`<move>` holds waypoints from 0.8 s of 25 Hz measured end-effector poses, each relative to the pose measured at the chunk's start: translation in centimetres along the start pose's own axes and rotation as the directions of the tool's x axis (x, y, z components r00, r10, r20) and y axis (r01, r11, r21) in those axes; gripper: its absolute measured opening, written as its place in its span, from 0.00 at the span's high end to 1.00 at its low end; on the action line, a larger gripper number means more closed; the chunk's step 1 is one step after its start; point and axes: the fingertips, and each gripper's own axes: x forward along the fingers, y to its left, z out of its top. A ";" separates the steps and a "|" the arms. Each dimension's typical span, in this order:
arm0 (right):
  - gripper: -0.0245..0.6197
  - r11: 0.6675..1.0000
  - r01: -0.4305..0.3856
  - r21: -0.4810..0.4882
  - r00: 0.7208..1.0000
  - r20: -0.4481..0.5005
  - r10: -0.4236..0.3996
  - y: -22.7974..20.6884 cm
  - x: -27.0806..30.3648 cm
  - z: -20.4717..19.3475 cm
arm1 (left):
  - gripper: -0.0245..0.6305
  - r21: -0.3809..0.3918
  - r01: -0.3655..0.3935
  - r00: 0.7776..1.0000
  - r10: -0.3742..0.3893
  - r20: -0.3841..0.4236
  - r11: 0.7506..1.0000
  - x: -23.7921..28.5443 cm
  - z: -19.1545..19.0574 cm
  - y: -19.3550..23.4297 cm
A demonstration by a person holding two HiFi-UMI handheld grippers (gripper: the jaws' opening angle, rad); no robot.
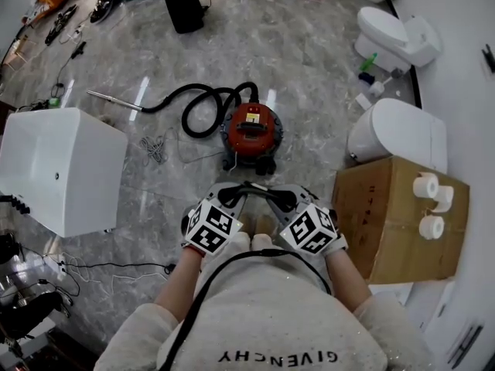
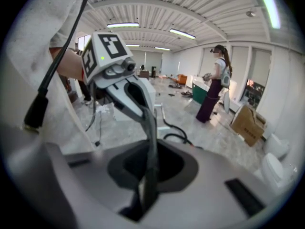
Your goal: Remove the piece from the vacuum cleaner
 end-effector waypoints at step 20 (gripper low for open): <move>0.90 0.999 -0.032 -0.008 0.999 -0.002 0.032 0.2 -0.3 0.9 | 0.89 -0.055 0.016 1.000 -0.015 0.020 0.998 -0.8 0.1 0.0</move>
